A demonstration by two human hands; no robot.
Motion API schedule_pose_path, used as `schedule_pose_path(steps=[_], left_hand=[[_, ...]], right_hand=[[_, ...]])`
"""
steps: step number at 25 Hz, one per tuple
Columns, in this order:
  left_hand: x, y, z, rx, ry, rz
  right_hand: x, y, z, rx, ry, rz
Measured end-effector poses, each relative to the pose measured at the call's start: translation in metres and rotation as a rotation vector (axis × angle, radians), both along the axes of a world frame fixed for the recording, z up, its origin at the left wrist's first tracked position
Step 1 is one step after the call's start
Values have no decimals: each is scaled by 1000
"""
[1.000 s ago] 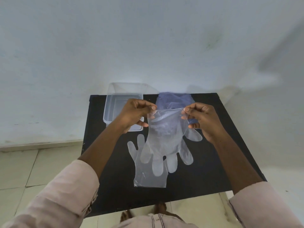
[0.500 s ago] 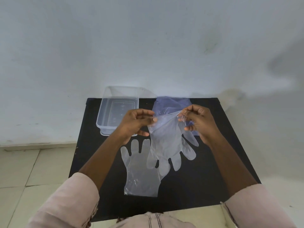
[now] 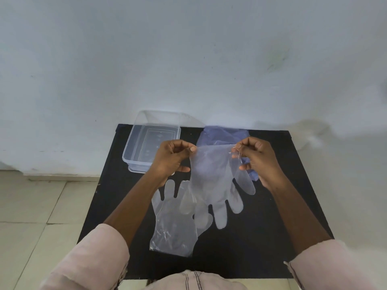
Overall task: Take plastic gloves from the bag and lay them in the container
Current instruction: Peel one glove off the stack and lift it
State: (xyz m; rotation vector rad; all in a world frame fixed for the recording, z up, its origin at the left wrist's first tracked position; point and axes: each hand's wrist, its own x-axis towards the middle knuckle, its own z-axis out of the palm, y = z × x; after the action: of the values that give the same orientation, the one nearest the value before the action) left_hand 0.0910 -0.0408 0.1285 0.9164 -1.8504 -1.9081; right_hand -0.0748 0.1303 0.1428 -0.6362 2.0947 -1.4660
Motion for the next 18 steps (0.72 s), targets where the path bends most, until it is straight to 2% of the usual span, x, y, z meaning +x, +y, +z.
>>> schedule_pose_path(steps=[2, 6, 8, 11, 12, 15, 18], left_hand=[[-6, 3, 3, -78, -10, 42], [-16, 8, 10, -458, -39, 93], [-20, 11, 9, -375, -17, 100], [-24, 16, 5, 16, 59, 118], [-24, 16, 3, 79, 72, 121], [-26, 11, -3, 75, 67, 118], [-26, -8, -5, 44, 64, 85]], right_hand=[[-2, 2, -6, 19, 110, -10], [-3, 4, -9, -52, 269, -61], [-5, 3, -12, -83, 263, -94], [-8, 0, -19, -139, 104, -91], [-7, -2, -20, -155, 50, -89], [-3, -13, -19, -195, -91, -68], [1, -30, -17, -189, -153, -46]])
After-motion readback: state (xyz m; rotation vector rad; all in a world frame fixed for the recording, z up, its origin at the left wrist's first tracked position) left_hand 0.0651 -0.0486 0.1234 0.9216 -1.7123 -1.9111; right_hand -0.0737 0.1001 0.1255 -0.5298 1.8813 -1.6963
